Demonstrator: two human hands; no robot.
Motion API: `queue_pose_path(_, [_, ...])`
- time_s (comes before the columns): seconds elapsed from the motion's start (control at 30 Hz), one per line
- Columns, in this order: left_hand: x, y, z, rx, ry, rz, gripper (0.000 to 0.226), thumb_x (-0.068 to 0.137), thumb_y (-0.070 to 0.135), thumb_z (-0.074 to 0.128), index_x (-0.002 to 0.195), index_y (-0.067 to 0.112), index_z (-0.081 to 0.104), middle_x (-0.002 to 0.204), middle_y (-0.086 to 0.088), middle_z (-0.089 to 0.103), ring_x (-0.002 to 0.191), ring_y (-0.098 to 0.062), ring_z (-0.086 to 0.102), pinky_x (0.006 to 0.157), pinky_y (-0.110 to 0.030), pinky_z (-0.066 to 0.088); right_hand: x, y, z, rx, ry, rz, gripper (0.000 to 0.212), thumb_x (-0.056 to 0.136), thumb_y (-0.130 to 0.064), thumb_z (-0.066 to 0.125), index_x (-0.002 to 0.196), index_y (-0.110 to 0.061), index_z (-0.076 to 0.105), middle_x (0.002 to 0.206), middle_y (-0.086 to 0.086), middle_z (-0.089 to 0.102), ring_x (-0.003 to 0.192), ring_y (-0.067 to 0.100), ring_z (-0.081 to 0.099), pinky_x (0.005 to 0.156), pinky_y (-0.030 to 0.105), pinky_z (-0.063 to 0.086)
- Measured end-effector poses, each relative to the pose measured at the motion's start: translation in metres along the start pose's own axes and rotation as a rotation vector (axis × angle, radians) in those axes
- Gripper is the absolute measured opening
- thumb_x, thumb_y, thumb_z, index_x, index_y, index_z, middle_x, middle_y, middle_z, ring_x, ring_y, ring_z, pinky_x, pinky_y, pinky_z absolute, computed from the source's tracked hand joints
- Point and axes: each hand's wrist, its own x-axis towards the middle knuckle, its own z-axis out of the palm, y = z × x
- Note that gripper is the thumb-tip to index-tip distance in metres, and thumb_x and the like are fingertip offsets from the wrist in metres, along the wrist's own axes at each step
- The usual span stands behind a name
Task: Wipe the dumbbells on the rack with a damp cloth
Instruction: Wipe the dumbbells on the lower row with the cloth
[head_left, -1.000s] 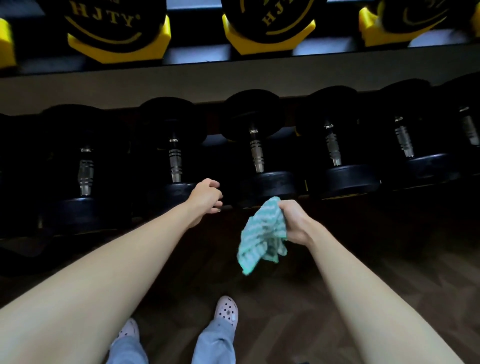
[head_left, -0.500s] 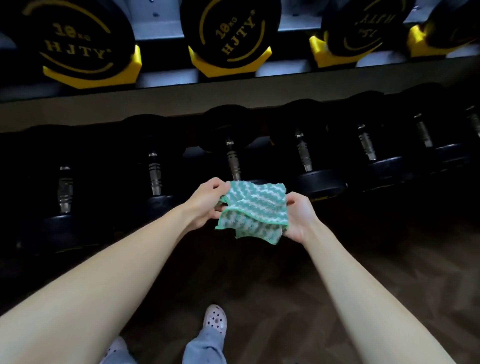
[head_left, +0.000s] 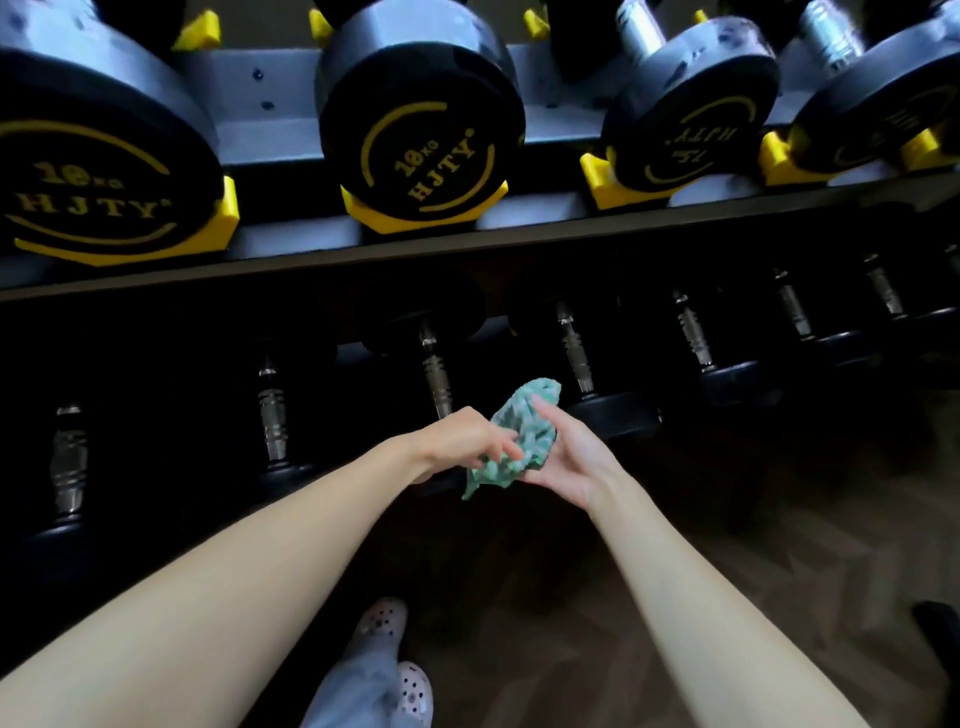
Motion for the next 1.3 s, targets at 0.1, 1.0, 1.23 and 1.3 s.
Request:
queue_pose_path(0.1, [0.016, 0.008, -0.022, -0.032, -0.032, -0.010, 0.043, 0.085, -0.004, 0.040, 0.118, 0.007, 0.065, 0.137, 0.001, 0.052, 0.124, -0.015, 0.049, 0.094, -0.024, 0.047, 0.017, -0.020, 0.001, -0.135, 0.105, -0.027, 0.039, 0.089, -0.009, 0.054, 0.128, -0.012, 0.051, 0.119, 0.014, 0.064, 0.103, 0.028, 0.066, 0.077, 0.045, 0.055])
queue_pose_path(1.0, [0.182, 0.027, 0.034, -0.041, 0.401, -0.304, 0.041, 0.089, -0.006, 0.036, 0.103, 0.009, 0.071, 0.126, -0.007, 0.060, 0.123, -0.021, 0.051, 0.105, -0.025, 0.039, 0.155, -0.155, -0.107, -1.398, 0.414, -0.366, 0.049, 0.095, -0.009, 0.045, 0.143, -0.017, 0.037, 0.134, 0.016, 0.054, 0.123, 0.034, 0.050, 0.098, 0.032, 0.038])
queue_pose_path(1.23, [0.181, 0.025, 0.036, -0.118, 0.452, -0.312, 0.028, 0.089, 0.001, 0.047, 0.098, 0.008, 0.073, 0.118, -0.010, 0.064, 0.116, -0.023, 0.056, 0.105, -0.032, 0.042, 0.145, -0.150, -0.121, -1.577, 0.080, -0.351, 0.052, 0.088, 0.010, 0.041, 0.130, -0.017, 0.056, 0.138, 0.011, 0.050, 0.125, 0.025, 0.050, 0.095, 0.020, 0.040])
queue_pose_path(1.3, [0.180, 0.029, 0.040, -0.105, 0.468, -0.309, 0.028, 0.089, 0.001, 0.047, 0.098, 0.007, 0.072, 0.119, -0.011, 0.064, 0.117, -0.023, 0.055, 0.104, -0.029, 0.041, 0.135, -0.154, -0.129, -1.658, 0.008, -0.263, 0.055, 0.087, 0.013, 0.037, 0.128, -0.017, 0.058, 0.138, 0.009, 0.051, 0.123, 0.023, 0.051, 0.086, 0.014, 0.039])
